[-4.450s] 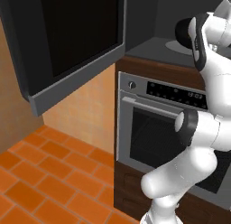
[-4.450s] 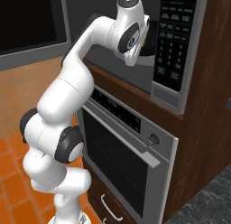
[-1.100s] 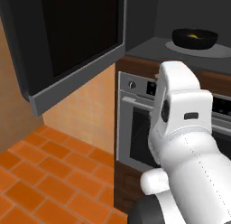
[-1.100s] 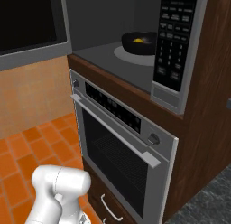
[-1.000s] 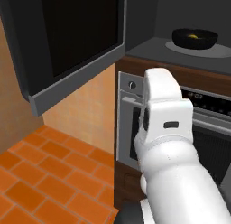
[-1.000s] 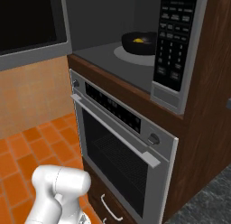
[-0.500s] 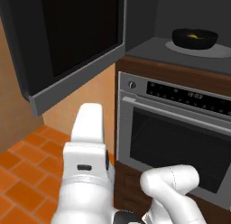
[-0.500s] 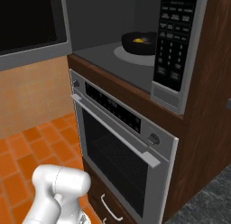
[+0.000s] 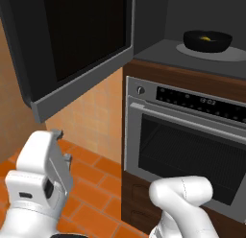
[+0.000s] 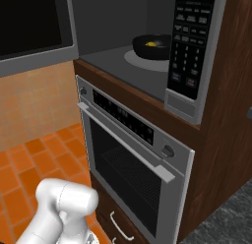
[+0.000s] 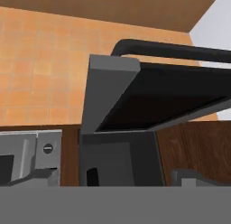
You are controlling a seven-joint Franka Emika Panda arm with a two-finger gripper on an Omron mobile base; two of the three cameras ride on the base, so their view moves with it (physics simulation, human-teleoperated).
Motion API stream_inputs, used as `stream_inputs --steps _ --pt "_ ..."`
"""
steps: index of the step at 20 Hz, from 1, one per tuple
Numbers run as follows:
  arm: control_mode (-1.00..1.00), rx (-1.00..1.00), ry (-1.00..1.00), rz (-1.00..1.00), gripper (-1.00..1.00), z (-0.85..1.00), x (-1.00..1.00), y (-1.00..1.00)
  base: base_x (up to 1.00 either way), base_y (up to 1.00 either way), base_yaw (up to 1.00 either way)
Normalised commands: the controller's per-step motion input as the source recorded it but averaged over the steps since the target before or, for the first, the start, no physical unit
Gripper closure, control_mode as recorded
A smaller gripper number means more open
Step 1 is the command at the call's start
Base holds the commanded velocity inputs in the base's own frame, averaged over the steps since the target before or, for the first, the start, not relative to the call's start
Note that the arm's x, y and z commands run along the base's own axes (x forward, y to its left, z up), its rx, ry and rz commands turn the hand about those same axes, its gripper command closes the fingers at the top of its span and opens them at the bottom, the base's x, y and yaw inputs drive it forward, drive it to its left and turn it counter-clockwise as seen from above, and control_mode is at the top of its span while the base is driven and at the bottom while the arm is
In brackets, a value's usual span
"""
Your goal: Pick the lemon from the sink and place it in the bowl. Then pick the bowl and place it in the microwave. Then close the microwave door and press the start button.
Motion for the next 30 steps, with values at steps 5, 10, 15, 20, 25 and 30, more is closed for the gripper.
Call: stream_inputs --steps 5,10,15,20,25,30 --pt "-1.0 0.0 0.0 -0.03 -1.0 -0.3 0.46 0.66 0.0 0.0 0.0" --pt "-1.0 0.02 0.0 0.0 -1.0 -0.29 0.66 0.54 0.0 0.0 0.0" --pt "-1.0 0.0 0.0 0.0 -1.0 -0.17 0.73 0.57 0.0 0.0 0.0" --pt "-1.0 0.0 0.0 0.0 -1.0 0.0 0.59 0.4 0.0 0.0 0.0" --pt "-1.0 0.0 0.01 0.0 -1.0 0.0 0.71 0.0 0.0 0.0 0.0" --pt "-1.0 0.0 0.0 -0.07 -1.0 0.01 0.84 0.0 0.0 0.0 0.0"
